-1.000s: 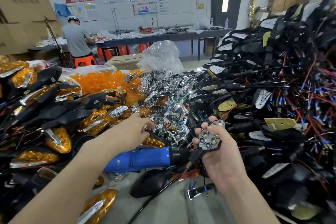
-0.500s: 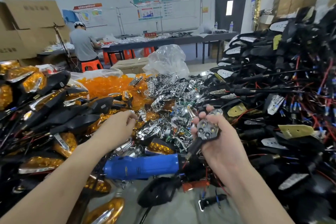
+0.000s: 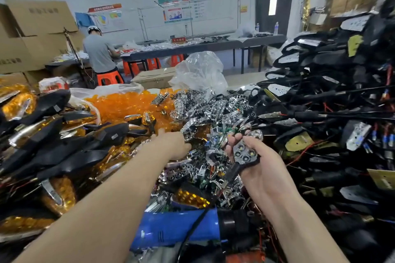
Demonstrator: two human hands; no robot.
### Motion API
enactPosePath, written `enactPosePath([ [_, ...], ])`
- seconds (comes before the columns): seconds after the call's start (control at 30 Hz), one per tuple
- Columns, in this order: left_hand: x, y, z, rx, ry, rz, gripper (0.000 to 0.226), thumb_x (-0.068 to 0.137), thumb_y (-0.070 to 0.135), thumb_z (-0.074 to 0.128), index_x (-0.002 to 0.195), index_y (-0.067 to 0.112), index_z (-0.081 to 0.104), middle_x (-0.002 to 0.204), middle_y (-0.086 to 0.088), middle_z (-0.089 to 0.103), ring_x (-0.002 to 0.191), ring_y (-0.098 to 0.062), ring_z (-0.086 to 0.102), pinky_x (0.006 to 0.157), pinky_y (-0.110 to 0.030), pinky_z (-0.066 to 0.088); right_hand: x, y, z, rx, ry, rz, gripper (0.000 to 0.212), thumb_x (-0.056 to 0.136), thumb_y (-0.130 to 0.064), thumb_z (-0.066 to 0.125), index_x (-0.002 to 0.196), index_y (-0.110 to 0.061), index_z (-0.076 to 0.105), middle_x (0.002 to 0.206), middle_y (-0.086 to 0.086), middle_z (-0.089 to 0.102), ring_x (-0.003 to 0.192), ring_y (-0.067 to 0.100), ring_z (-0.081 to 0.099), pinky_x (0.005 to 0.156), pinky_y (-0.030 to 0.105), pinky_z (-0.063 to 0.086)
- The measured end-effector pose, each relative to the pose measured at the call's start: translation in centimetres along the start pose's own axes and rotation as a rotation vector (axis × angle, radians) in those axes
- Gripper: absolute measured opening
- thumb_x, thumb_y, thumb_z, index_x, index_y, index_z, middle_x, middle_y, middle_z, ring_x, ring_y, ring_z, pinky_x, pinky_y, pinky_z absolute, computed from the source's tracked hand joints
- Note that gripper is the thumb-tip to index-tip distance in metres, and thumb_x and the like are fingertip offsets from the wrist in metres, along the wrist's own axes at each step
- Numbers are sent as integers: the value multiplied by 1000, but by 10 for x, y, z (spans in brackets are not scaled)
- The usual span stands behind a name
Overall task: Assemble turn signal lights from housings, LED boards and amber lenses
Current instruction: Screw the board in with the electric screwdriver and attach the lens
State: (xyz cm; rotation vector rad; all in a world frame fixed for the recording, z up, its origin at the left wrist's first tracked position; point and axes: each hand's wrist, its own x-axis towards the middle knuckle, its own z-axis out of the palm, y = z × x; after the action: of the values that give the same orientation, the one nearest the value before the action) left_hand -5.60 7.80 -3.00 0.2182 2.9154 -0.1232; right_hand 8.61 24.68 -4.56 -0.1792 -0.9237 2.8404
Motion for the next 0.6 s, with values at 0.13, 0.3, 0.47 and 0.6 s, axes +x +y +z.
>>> enactPosePath([
  [0.13,7,24,-4,101,-42,-49,53,102,54,39,131,13,57,159,-19,29,149,-42,8,118,-58,10,0,2,0,-8,17,-8,22,98,-4,58,116,7,63,95,13,70,86,20,69,89,37,61],
  [0.3,9,28,-3,288,-37,3,28,100,12,49,127,7,56,146,-22,46,138,-44,34,117,-60,17,1,0,-1,13,69,18,18,100,-2,56,115,6,62,94,14,68,84,21,68,86,37,61],
  [0.47,-4,7,-23,401,228,142,21,94,0,51,112,5,60,97,-4,66,95,-25,63,112,-53,37,2,0,-1,5,72,54,14,100,-2,57,113,3,59,93,18,64,81,23,66,75,38,63],
  [0.6,-38,-2,-40,-270,489,157,28,104,11,41,128,11,55,81,-9,69,63,-17,69,52,-29,54,-5,-5,5,38,72,45,5,100,-1,54,103,-2,58,85,13,64,73,21,66,66,34,60],
])
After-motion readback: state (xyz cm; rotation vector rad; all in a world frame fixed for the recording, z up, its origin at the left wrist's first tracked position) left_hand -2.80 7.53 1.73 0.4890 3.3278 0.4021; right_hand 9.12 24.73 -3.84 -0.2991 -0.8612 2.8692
